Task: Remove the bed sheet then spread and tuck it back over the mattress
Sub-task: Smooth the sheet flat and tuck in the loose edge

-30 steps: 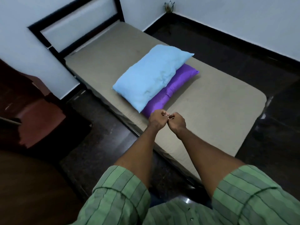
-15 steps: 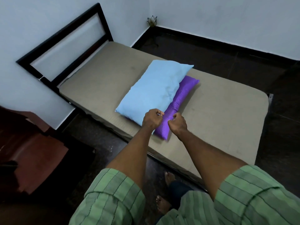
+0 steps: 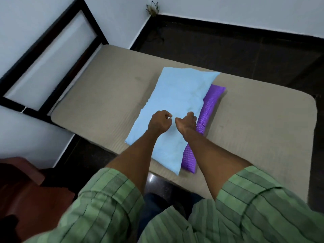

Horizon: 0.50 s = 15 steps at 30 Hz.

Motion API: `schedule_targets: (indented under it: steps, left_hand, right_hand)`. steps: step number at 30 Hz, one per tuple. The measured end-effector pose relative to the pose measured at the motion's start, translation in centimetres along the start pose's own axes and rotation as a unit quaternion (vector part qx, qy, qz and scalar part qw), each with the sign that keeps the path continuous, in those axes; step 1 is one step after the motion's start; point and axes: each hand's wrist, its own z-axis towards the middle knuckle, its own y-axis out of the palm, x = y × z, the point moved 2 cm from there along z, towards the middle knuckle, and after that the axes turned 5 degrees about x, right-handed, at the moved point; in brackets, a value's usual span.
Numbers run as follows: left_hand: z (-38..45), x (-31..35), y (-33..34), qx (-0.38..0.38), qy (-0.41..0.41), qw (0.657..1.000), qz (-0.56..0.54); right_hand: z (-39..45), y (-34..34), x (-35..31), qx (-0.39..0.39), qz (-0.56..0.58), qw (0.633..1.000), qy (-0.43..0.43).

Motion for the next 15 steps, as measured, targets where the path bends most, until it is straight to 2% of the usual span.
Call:
schedule_targets:
  steps: [4,7,11,15]
  left_hand:
    - [8.1,-1.0,-0.7,-0.012,0.028,0.999,0.035]
    - [14.1,-1.7,-0.7,-0.012,0.043,0.998,0.049]
    - [19.4,-5.6,-0.2,-0.029,-0.014,0.992,0.126]
    - [23.4,-11.4,1.1,-0.044,-0.125,0.987,0.096]
  right_hand:
    - [4.4,3.3,-2.1,0.004,0.029,0.998,0.05]
    - [8.8,5.2,-3.4,0.024,-0.006,0.997,0.073]
    - [13.0,9.2,-2.6,-0.015,-0.062,0.988,0.139]
    - [15.6,11.4,0.5,-0.012,-0.083,0.98,0.18]
